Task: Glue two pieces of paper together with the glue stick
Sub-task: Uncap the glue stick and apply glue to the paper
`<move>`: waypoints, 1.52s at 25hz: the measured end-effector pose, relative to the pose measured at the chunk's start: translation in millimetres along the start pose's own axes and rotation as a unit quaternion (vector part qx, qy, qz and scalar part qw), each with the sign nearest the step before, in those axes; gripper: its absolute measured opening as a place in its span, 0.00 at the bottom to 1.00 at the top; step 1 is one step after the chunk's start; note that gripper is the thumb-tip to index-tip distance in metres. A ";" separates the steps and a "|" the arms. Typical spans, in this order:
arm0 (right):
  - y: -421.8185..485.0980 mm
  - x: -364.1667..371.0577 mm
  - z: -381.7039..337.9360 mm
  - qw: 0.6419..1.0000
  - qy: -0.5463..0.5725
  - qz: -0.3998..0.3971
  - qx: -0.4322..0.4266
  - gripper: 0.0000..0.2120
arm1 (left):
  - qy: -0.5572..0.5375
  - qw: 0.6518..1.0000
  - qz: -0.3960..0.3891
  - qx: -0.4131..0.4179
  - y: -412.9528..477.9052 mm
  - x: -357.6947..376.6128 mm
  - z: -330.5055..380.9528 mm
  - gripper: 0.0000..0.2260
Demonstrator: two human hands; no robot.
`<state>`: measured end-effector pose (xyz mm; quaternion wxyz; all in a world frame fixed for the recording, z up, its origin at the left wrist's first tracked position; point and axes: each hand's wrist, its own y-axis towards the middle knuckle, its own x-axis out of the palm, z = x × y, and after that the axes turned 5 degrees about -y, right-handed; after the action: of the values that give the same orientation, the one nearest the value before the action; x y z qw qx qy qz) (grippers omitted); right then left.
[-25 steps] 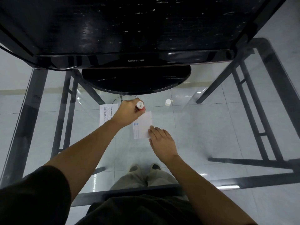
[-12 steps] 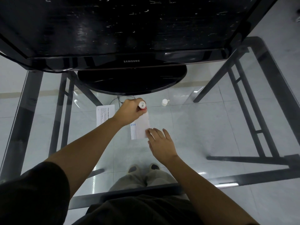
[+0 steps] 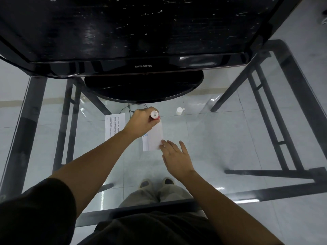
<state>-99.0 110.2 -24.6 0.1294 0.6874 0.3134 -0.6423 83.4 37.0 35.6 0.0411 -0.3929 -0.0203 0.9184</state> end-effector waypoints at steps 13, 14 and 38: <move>-8.2 0.4 2.5 1.000 -0.013 -0.004 -0.024 0.24 | -0.012 1.000 0.004 0.011 -24.8 2.8 -7.2 0.09; -9.4 1.2 1.9 1.000 -0.012 -0.001 -0.023 0.24 | -0.019 1.000 0.010 0.016 -27.3 2.0 -7.1 0.09; -13.5 5.5 0.0 1.000 0.009 -0.028 -0.002 0.25 | -0.020 0.996 -0.075 0.036 -40.1 0.8 -9.8 0.10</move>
<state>-107.2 122.1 -26.9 0.1103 0.6836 0.3353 -0.6389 92.3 77.1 31.0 0.1236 -0.3697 -0.0175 0.9207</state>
